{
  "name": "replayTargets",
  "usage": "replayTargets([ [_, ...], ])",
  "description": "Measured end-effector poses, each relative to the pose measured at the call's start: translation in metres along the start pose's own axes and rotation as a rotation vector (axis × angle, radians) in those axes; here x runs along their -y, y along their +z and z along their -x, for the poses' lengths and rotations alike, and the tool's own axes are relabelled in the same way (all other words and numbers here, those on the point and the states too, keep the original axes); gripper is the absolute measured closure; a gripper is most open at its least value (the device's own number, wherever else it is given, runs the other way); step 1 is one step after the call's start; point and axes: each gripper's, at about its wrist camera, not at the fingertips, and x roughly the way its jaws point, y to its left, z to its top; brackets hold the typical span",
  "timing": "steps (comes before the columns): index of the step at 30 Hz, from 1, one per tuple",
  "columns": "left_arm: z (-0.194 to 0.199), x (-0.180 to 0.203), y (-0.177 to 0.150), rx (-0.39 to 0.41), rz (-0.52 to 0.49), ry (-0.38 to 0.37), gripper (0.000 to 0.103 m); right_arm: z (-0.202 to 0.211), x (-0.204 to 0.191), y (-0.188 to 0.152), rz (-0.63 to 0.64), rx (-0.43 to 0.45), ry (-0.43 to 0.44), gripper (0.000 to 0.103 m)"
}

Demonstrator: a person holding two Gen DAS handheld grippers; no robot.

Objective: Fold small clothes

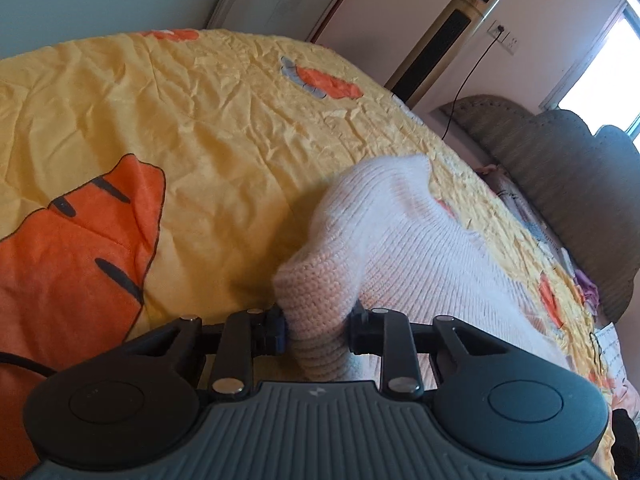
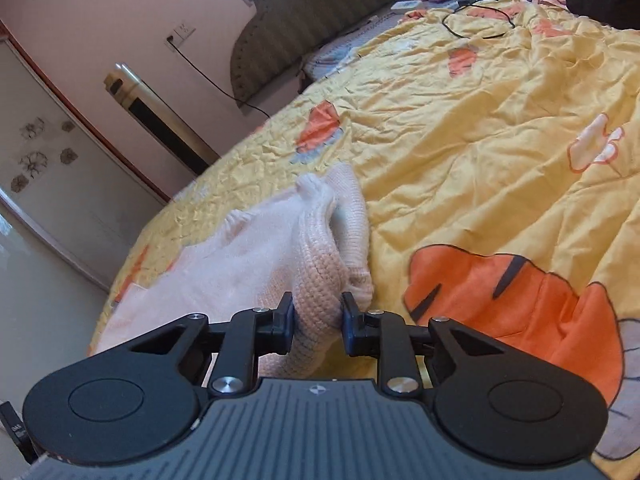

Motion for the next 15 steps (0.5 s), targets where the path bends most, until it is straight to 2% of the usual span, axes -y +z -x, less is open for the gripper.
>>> replayTargets([
  [2, 0.002, 0.002, 0.001, -0.006, 0.008, -0.008, 0.068, -0.014, 0.017, -0.007, -0.033, -0.069, -0.037, 0.076],
  [4, 0.003, -0.002, 0.002, -0.02, 0.043, -0.048, 0.04, -0.007, 0.024, -0.019, -0.078, -0.042, -0.005, 0.065],
  [6, 0.005, -0.003, 0.003, -0.024, 0.064, -0.084, 0.02, 0.002, 0.022, -0.02, -0.089, -0.002, 0.001, 0.049],
  [8, 0.005, 0.002, 0.003, -0.019, 0.065, -0.056, 0.019, 0.013, 0.02, -0.015, -0.076, 0.073, -0.033, 0.038],
  [11, 0.0, 0.012, 0.001, 0.001, 0.032, -0.02, 0.019, 0.028, 0.017, 0.003, -0.06, 0.191, -0.073, 0.039],
  [13, -0.003, 0.02, -0.002, 0.017, -0.007, 0.008, 0.02, 0.028, 0.007, 0.015, -0.039, 0.205, -0.022, 0.036],
  [15, -0.007, 0.028, -0.004, 0.025, -0.044, 0.034, 0.024, 0.018, -0.011, 0.022, 0.015, 0.177, 0.035, 0.027],
])
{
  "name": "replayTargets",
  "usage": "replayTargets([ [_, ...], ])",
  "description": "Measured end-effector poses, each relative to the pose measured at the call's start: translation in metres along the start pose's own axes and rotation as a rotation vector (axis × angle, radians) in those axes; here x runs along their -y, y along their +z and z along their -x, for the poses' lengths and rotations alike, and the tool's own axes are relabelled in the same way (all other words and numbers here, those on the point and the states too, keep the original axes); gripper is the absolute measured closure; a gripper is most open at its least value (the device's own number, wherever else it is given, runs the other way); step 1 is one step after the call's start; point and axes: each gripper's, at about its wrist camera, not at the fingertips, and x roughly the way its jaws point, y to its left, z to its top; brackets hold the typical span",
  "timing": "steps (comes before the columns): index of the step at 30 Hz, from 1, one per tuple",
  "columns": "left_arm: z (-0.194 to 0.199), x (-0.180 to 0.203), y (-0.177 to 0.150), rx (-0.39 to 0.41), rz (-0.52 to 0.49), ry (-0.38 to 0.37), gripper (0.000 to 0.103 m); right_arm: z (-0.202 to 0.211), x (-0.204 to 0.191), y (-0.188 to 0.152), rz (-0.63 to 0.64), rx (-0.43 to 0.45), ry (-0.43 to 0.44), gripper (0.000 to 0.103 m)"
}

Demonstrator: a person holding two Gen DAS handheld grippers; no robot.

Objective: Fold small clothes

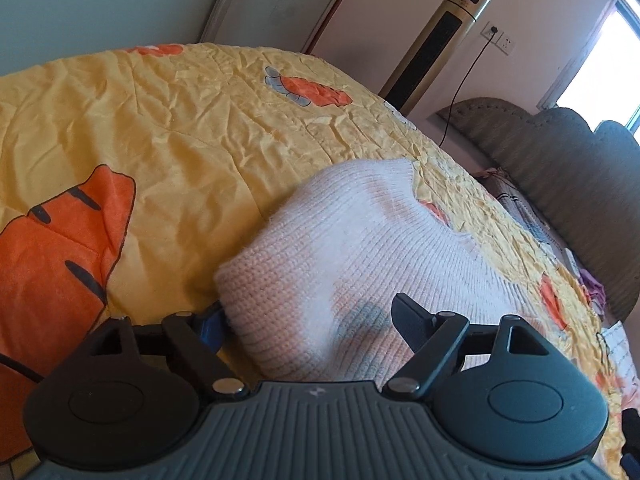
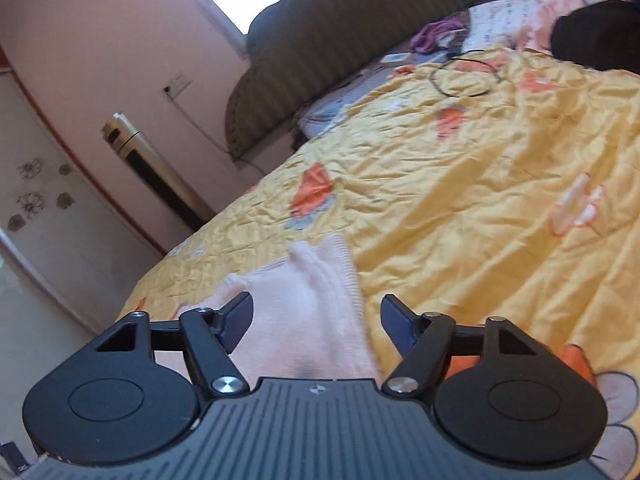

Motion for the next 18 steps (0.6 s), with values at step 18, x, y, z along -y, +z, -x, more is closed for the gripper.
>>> replayTargets([
  [18, 0.023, 0.072, -0.032, 0.164, -0.464, 0.025, 0.074, -0.115, -0.135, -0.034, 0.102, -0.466, 0.364, 0.02],
])
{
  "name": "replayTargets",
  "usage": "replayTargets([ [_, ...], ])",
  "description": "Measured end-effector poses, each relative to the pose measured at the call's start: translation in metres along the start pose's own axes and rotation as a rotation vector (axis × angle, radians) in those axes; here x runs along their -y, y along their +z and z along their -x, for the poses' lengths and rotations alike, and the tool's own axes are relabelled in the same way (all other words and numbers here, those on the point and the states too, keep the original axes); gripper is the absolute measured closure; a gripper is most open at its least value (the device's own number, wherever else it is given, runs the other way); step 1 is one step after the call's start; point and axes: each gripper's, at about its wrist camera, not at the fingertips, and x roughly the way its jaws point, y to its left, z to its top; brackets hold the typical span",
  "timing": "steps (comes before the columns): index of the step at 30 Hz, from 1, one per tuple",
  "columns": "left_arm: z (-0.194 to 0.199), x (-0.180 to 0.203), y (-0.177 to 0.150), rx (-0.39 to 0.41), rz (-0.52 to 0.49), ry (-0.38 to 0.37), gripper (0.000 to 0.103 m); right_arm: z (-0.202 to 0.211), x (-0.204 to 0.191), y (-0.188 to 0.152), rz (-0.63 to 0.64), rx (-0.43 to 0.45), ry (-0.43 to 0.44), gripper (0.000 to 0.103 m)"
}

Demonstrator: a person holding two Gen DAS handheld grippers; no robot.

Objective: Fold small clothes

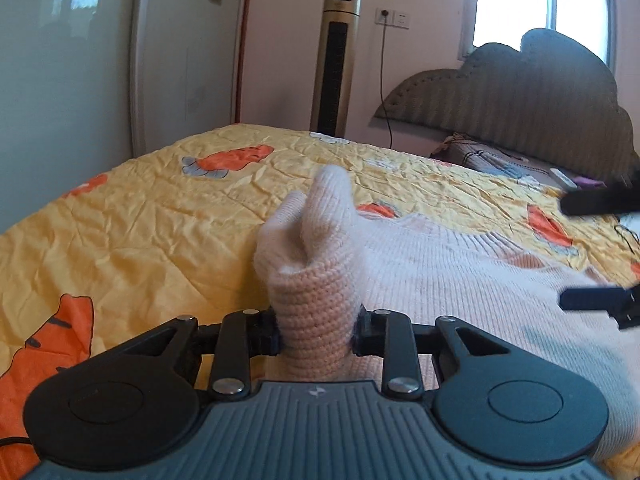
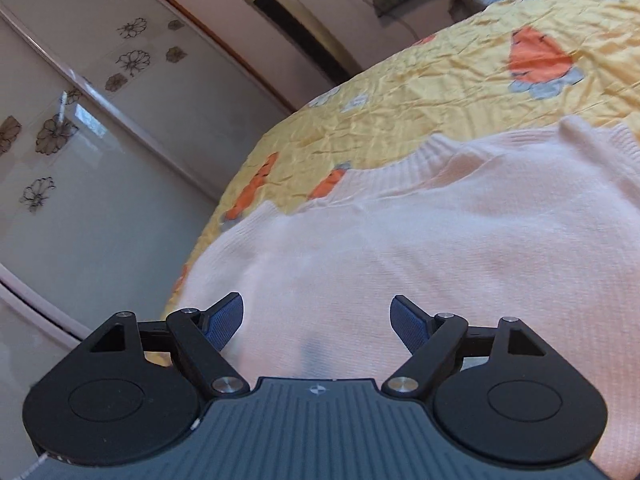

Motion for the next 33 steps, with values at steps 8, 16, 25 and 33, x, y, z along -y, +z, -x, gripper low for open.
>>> replayTargets([
  [8, 0.001, 0.007, -0.006, 0.012, -0.057, 0.004, 0.074, -0.11, -0.057, 0.043, -0.011, -0.28, 0.14, 0.015],
  [16, 0.002, 0.002, -0.006, -0.011, -0.035, -0.003, 0.074, -0.224, -0.133, 0.049, 0.254, -0.537, -0.023, 0.015],
  [25, 0.002, -0.001, -0.009, -0.022, -0.021, -0.005, 0.074, -0.259, -0.174, 0.01, 0.65, -0.658, -0.195, 0.008],
  [33, 0.008, 0.004, -0.009, -0.02, -0.049, 0.006, 0.074, -0.264, -0.187, -0.011, 0.861, -0.643, -0.3, 0.023],
])
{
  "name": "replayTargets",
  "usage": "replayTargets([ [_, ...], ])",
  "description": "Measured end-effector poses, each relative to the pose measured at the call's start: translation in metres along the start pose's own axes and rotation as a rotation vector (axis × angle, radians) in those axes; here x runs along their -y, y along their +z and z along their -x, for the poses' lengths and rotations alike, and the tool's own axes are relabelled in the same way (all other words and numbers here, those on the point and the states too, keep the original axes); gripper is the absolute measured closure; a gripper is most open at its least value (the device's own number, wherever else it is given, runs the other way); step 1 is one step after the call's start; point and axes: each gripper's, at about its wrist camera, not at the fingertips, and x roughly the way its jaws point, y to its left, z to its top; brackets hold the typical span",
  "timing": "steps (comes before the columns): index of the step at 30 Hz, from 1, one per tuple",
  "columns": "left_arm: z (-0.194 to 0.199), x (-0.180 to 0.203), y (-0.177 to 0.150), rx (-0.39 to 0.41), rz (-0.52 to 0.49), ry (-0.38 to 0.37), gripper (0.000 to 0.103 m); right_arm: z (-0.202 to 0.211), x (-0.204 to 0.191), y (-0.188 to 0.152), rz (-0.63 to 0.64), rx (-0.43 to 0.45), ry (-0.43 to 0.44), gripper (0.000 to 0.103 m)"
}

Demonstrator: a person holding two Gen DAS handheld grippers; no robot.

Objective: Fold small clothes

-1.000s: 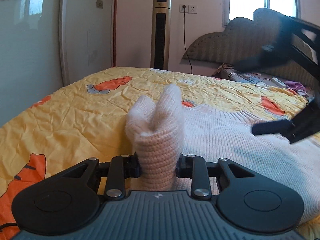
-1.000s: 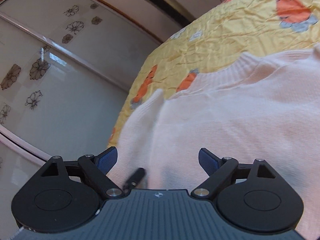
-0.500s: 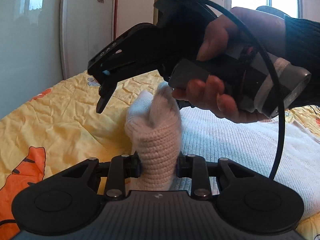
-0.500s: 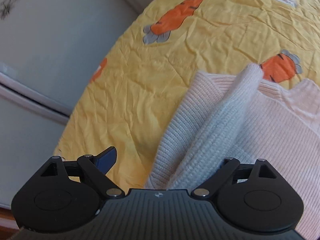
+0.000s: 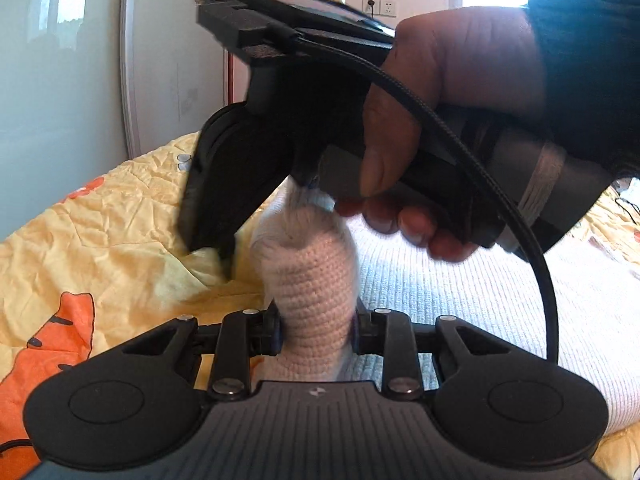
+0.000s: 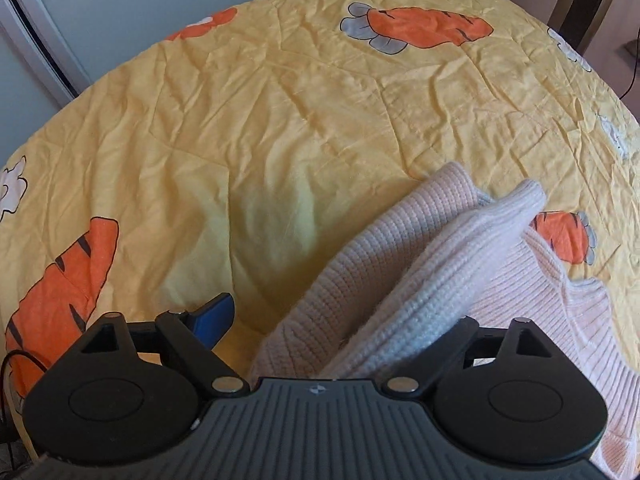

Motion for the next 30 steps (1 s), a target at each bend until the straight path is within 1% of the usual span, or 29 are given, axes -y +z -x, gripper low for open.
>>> replayTargets([
  [1, 0.002, 0.003, 0.0, 0.003, -0.005, -0.003, 0.074, 0.002, 0.002, 0.0, -0.004, 0.015, -0.013, 0.029],
  [2, 0.006, 0.004, 0.0, 0.009, -0.012, -0.007, 0.074, 0.006, 0.006, -0.001, -0.015, 0.033, -0.025, 0.044],
  [3, 0.01, 0.007, 0.001, 0.019, -0.021, -0.012, 0.074, 0.01, 0.014, -0.003, -0.036, 0.054, -0.019, 0.052],
  [4, 0.013, 0.009, 0.002, 0.028, -0.029, -0.017, 0.074, 0.016, 0.024, -0.008, -0.064, 0.075, -0.005, 0.071],
  [5, 0.015, 0.014, 0.004, 0.041, -0.04, -0.027, 0.074, 0.022, 0.036, -0.013, -0.101, 0.092, 0.033, 0.076],
  [6, 0.018, 0.017, 0.005, 0.05, -0.051, -0.034, 0.074, 0.024, 0.048, -0.017, -0.142, 0.109, 0.081, 0.078],
  [10, 0.03, 0.036, 0.01, 0.087, -0.092, -0.08, 0.074, 0.045, 0.082, -0.043, -0.268, 0.203, 0.187, 0.079],
  [12, 0.038, 0.05, 0.013, 0.114, -0.126, -0.105, 0.074, 0.058, 0.096, -0.057, -0.313, 0.246, 0.224, 0.079],
  [16, 0.052, 0.075, 0.012, 0.161, -0.198, -0.172, 0.074, 0.092, 0.13, -0.093, -0.383, 0.349, 0.288, 0.079],
  [17, 0.054, 0.082, 0.012, 0.159, -0.21, -0.196, 0.074, 0.098, 0.139, -0.105, -0.405, 0.37, 0.301, 0.079],
  [20, 0.057, 0.098, 0.01, 0.12, -0.22, -0.286, 0.074, 0.112, 0.167, -0.146, -0.483, 0.416, 0.329, 0.079],
  [23, 0.054, 0.116, -0.003, 0.075, -0.267, -0.354, 0.074, 0.12, 0.19, -0.194, -0.556, 0.445, 0.339, 0.079],
  [24, 0.051, 0.122, -0.01, 0.057, -0.29, -0.365, 0.074, 0.118, 0.198, -0.213, -0.593, 0.449, 0.347, 0.079],
  [26, 0.042, 0.13, -0.022, 0.028, -0.338, -0.359, 0.074, 0.107, 0.212, -0.246, -0.672, 0.436, 0.364, 0.079],
  [27, 0.042, 0.134, -0.026, 0.039, -0.366, -0.35, 0.073, 0.099, 0.218, -0.259, -0.714, 0.429, 0.379, 0.075],
  [28, 0.043, 0.136, -0.029, 0.058, -0.398, -0.338, 0.073, 0.09, 0.223, -0.271, -0.765, 0.435, 0.398, 0.066],
  [29, 0.043, 0.136, -0.028, 0.069, -0.411, -0.334, 0.073, 0.084, 0.227, -0.28, -0.815, 0.449, 0.42, 0.065],
  [30, 0.044, 0.134, -0.026, 0.075, -0.408, -0.335, 0.073, 0.08, 0.23, -0.287, -0.85, 0.468, 0.461, 0.062],
])
